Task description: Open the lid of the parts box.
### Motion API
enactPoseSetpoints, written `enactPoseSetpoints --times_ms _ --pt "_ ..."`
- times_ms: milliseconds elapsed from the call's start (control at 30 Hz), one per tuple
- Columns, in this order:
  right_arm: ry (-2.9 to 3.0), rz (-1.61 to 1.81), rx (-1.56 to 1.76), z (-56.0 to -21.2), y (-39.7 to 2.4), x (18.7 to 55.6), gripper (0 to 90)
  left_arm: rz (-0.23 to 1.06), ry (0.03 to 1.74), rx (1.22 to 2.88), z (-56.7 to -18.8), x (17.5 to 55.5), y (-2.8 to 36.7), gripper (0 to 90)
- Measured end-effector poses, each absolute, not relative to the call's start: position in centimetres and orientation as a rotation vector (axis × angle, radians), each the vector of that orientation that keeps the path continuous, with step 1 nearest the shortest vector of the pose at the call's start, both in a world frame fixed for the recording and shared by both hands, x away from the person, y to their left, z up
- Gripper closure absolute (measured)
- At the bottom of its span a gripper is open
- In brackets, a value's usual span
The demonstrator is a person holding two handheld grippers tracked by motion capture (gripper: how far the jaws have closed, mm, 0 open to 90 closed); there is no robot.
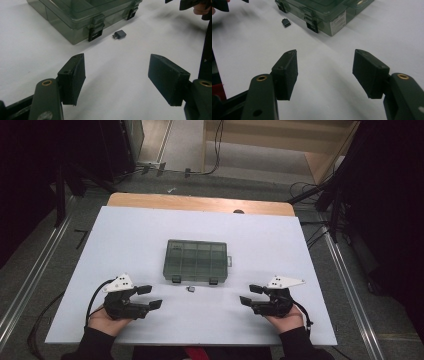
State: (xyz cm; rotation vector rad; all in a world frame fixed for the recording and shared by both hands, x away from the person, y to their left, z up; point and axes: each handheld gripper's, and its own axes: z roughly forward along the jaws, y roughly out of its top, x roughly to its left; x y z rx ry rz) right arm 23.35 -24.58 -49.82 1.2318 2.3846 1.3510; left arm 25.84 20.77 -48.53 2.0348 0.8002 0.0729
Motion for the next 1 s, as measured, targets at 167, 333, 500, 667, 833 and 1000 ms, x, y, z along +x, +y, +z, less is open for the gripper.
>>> enactPoseSetpoints --times_ms 167,333,500,667,833,1000 --pt "2.389 1.360 1.238 -49.85 -24.50 23.49 35.9 0.074 0.803 2.037 -48.57 25.85 20.76 30.3" --pt "2.398 1.361 1.232 -49.86 -24.50 23.62 36.0 0.081 0.809 2.040 -48.51 25.84 20.85 30.3" --pt "2.396 1.370 1.231 -49.83 -24.53 23.55 36.1 0.088 0.818 2.017 -48.50 25.85 21.05 30.4" --pt "2.390 1.392 1.237 -49.77 -24.59 23.54 36.0 0.086 0.826 2.014 -48.56 25.85 21.22 30.4" --pt "2.392 1.403 1.253 -49.87 -24.68 23.59 36.1 0.084 0.829 2.010 -48.55 25.86 21.25 30.5" --pt "2.392 1.409 1.255 -49.86 -24.53 23.72 36.1 0.064 0.846 1.990 -48.58 25.71 21.67 30.5"
